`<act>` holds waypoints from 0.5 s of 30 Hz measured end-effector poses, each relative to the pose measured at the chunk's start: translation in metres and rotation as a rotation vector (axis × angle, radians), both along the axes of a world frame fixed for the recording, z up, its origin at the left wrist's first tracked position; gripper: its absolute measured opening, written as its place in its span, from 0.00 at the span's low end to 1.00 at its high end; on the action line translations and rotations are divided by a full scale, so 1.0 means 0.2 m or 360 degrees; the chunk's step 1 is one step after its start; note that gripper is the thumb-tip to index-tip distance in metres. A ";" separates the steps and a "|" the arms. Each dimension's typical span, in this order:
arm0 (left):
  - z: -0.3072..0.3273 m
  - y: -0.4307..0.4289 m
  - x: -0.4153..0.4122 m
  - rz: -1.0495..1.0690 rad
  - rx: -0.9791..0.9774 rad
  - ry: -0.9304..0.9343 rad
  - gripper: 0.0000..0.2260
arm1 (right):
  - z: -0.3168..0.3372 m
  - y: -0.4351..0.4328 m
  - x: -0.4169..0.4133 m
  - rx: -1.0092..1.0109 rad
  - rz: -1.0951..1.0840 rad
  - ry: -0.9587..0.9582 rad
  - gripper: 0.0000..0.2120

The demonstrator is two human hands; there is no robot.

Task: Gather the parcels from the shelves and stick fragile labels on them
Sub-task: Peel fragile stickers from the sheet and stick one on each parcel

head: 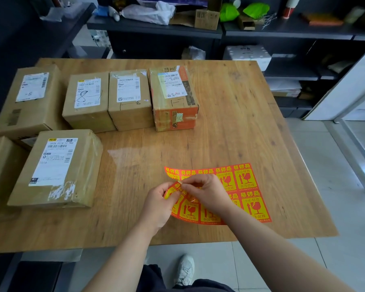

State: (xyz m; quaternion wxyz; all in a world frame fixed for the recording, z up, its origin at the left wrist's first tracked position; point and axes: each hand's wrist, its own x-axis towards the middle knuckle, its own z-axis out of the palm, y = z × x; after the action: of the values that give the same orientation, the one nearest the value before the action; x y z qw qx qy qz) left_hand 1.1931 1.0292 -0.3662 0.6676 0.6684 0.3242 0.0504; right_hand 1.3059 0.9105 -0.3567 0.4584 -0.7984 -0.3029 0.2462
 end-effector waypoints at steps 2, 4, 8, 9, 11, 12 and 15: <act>0.00 0.00 0.01 -0.0021 0.0041 0.0023 0.07 | 0.01 0.00 0.01 0.0004 -0.0028 0.0039 0.03; 0.00 0.00 0.02 -0.0030 0.0070 0.0027 0.08 | 0.02 0.00 0.03 0.0033 -0.0074 0.0103 0.03; -0.01 0.02 0.03 0.0023 0.0211 0.0101 0.11 | 0.01 0.00 0.08 0.0031 -0.0308 0.0262 0.03; -0.02 0.03 0.02 0.0044 0.0236 0.0126 0.10 | 0.00 -0.01 0.09 0.0001 -0.0358 0.0264 0.04; -0.04 0.04 0.02 0.0074 0.0285 0.0191 0.09 | 0.00 -0.02 0.13 -0.0069 -0.0439 0.0245 0.04; -0.05 0.04 0.02 0.0085 0.0318 0.0228 0.09 | 0.00 -0.03 0.15 -0.0092 -0.0484 0.0243 0.04; -0.07 0.06 0.02 0.0118 0.0408 0.0345 0.09 | 0.01 -0.06 0.21 -0.0122 -0.0622 0.0188 0.04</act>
State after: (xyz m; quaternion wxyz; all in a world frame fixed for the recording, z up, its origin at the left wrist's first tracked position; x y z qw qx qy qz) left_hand 1.1971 1.0404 -0.3808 0.5356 0.7372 0.4096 0.0437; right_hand 1.3474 0.8995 -0.3553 0.4838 -0.8430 -0.1053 0.2104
